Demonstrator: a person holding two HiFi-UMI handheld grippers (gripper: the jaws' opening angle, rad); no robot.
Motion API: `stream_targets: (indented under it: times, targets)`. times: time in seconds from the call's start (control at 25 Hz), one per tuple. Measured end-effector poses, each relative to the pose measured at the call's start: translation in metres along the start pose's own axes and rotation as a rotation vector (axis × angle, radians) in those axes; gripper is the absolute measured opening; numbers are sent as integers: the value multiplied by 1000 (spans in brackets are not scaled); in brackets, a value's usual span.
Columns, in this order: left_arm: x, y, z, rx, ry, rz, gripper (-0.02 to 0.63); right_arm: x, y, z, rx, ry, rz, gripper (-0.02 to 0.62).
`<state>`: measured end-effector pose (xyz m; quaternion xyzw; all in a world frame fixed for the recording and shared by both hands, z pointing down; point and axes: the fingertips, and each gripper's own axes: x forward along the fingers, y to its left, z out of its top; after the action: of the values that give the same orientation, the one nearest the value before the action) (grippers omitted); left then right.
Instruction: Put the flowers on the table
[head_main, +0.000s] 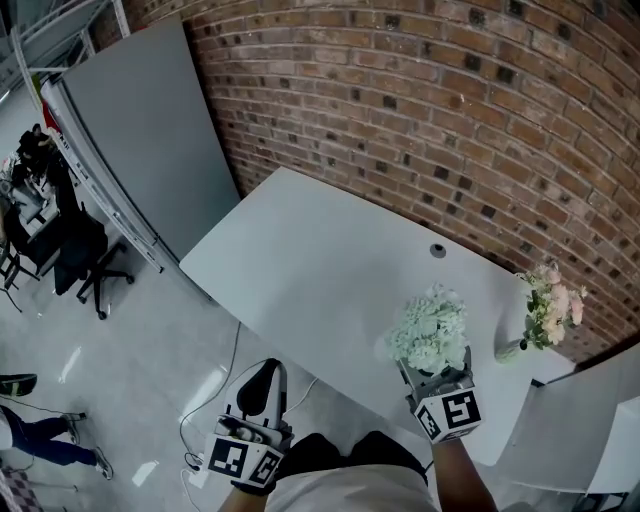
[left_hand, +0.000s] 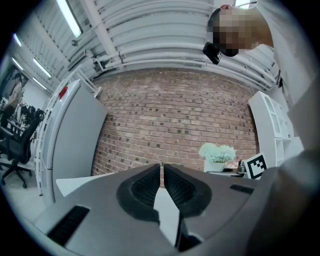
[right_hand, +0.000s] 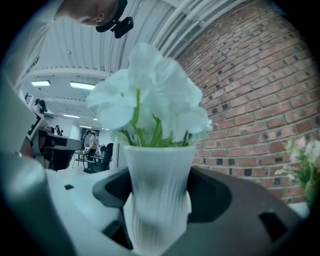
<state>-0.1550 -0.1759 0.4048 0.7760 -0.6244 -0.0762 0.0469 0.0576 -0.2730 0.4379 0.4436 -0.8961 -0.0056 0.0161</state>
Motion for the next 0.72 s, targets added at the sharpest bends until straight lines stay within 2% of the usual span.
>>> stream_targets:
  times: [0.16,0.72]
  targets:
    - [3,6,-8,0,-4,8,28,13,-4,-15,-30,17,-4,342]
    - [-2,24,-41,12,17,47,28,58,-16,-71,-29,54,-2,342]
